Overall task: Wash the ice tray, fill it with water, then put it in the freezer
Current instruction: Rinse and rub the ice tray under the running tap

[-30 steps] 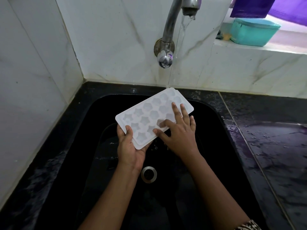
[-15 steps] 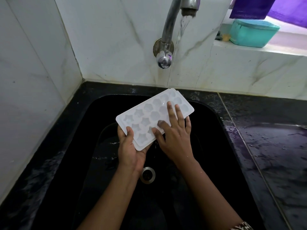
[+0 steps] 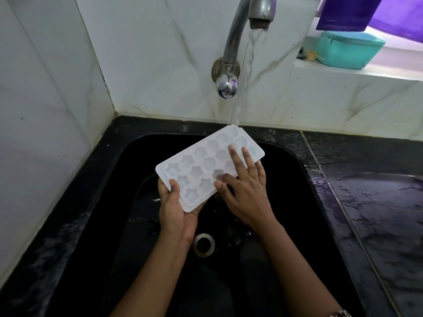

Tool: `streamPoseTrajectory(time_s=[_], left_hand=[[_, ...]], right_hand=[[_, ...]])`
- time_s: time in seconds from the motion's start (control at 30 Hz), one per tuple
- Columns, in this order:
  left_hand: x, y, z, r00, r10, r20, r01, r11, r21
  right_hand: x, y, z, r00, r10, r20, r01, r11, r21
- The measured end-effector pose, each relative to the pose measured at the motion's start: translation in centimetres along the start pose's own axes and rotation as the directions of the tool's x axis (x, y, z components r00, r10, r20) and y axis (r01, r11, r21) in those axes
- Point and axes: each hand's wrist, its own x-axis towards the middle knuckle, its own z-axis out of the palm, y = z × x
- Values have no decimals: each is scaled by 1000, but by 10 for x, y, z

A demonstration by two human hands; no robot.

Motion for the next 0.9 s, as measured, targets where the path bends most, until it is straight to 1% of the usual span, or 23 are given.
streamPoseTrajectory(time_s=[0.1, 0.13, 0.2, 0.27, 0.33, 0.43, 0.47, 0.53, 0.6, 0.63, 0.7, 0.73, 0.77, 0.83, 0.9], left_hand=[[-3, -4, 3, 1000, -30, 6, 30, 999, 17], [-4, -6, 4, 999, -41, 2, 41, 999, 12], [-5, -6, 4, 998, -55, 1, 55, 998, -11], [-4, -4, 2, 999, -39, 0, 39, 999, -18], [-3, -5, 2, 1000, -27, 10, 27, 1000, -1], [-5, -9, 6, 999, -44, 32, 43, 999, 31], [-6, -10, 6, 998, -48, 33, 47, 998, 30], [-5, -11, 4, 998, -54, 18, 54, 999, 8], [-4, -10, 2, 998, -62, -2, 62, 998, -8], [-3, -10, 1, 998, -68, -3, 68, 998, -7], [-5, -11, 3, 995, -93, 17, 93, 996, 4], [-6, -12, 4, 994, -106, 34, 106, 994, 13], [-7, -14, 5, 992, -118, 48, 117, 993, 23], [-9, -18, 7, 987, -142, 70, 140, 990, 25], [-11, -22, 10, 982, -156, 106, 155, 988, 13]], right_hand=[[-2, 4, 3, 994, 48, -95, -53, 997, -49], [-2, 2, 4, 994, 53, -97, -59, 997, -56], [-3, -1, 7, 998, 34, -50, -36, 999, -31], [-1, 3, 4, 1000, -10, 2, 10, 1000, 26], [-1, 11, -1, 1000, -20, -16, 21, 998, 61], [-1, 12, -1, 995, 41, -94, -41, 999, 5], [-1, 9, 0, 995, 48, -92, -50, 999, -19], [-1, 7, 2, 1000, 13, -26, -14, 1000, -16], [1, 11, -1, 999, -1, 48, -2, 998, 63], [3, 13, -5, 998, 32, 54, -38, 991, 128], [5, 17, -12, 987, 163, 16, -161, 946, 281], [7, 16, -15, 975, 220, -5, -206, 921, 331], [9, 15, -17, 970, 242, -31, -218, 919, 329], [13, 11, -19, 983, 175, -51, -161, 965, 209], [15, 2, -16, 997, 79, 16, -80, 992, 94]])
